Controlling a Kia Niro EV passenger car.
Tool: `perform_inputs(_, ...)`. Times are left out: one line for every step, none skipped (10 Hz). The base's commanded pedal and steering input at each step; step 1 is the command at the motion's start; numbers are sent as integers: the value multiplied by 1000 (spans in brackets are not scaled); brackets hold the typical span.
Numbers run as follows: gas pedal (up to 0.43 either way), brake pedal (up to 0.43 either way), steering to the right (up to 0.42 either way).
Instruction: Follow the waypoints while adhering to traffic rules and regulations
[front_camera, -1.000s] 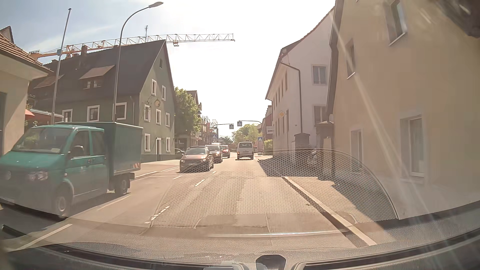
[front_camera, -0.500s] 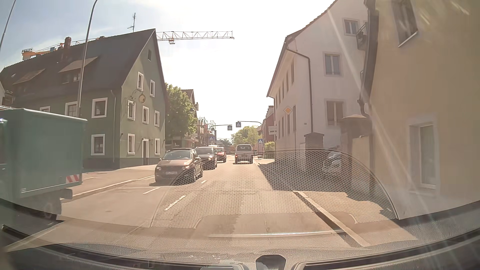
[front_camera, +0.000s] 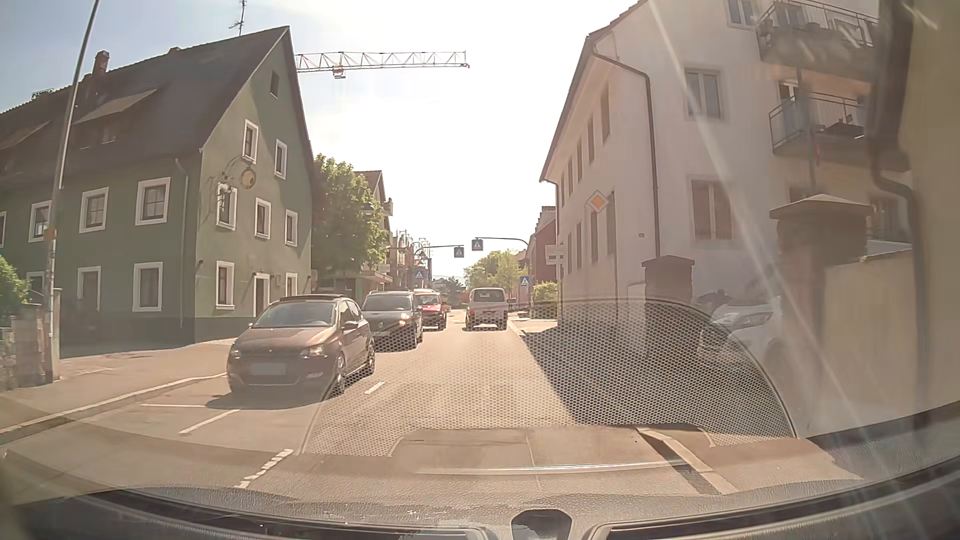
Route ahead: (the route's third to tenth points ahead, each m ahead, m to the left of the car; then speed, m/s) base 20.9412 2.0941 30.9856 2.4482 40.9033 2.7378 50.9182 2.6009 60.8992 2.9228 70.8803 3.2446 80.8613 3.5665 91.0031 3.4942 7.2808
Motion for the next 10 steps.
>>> perform_inputs(67,0,-4)
perform_inputs(67,0,-4)
perform_inputs(67,0,-4)
perform_inputs(67,0,-4)
perform_inputs(67,0,-4)
perform_inputs(67,0,-4)
perform_inputs(67,0,-4)
perform_inputs(79,0,-4)
perform_inputs(79,0,-4)
perform_inputs(87,0,-4)
